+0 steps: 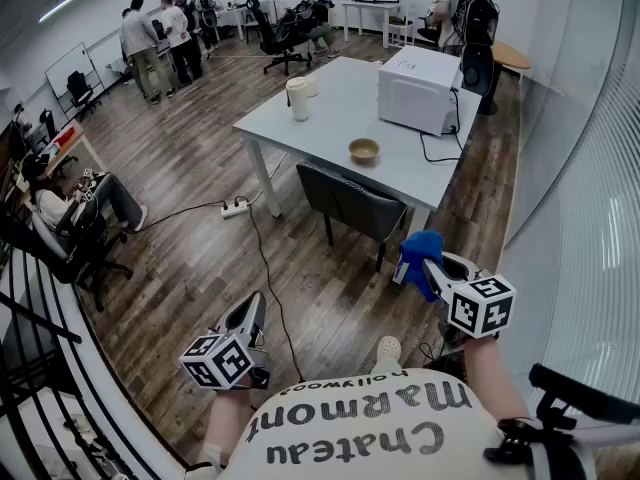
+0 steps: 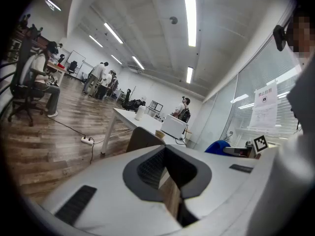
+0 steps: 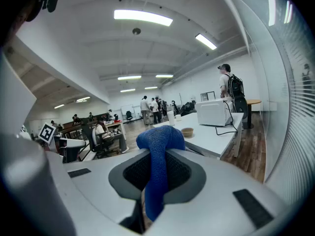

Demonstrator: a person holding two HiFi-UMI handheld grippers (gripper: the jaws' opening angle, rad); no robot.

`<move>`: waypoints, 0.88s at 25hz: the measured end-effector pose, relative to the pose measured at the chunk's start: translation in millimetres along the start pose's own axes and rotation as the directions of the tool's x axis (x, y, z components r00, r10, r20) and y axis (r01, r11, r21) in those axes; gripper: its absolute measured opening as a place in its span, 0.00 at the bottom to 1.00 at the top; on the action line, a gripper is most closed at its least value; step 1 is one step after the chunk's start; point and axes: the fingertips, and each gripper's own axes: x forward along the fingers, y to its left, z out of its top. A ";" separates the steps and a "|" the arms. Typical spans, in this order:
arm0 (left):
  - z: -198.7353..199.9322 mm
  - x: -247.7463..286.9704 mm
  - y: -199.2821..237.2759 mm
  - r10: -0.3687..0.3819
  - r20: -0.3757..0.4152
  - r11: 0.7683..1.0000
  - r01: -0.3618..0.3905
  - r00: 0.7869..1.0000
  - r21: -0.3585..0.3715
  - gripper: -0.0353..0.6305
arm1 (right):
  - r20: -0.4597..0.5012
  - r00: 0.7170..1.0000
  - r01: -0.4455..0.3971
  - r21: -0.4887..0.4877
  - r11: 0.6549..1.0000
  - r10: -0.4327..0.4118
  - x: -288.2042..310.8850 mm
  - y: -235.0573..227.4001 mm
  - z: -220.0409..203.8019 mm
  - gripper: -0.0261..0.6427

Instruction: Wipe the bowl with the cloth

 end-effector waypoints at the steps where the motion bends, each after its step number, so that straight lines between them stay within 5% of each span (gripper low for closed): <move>1: 1.3 0.9 0.1 -0.001 -0.004 1.000 0.001 1.000 0.000 0.08 | 0.000 1.000 0.000 0.003 1.000 0.000 1.3 -0.1 0.7 0.11; 13: 1.8 17.5 10.5 -0.012 -0.040 0.999 0.011 0.999 -0.036 0.08 | -0.006 1.000 0.012 0.051 0.999 -0.011 16.8 -6.6 3.4 0.11; 22: 11.8 110.3 12.4 -0.036 -0.080 0.999 0.033 0.996 -0.038 0.08 | -0.019 1.000 0.017 0.082 0.997 -0.016 93.5 -63.0 30.4 0.11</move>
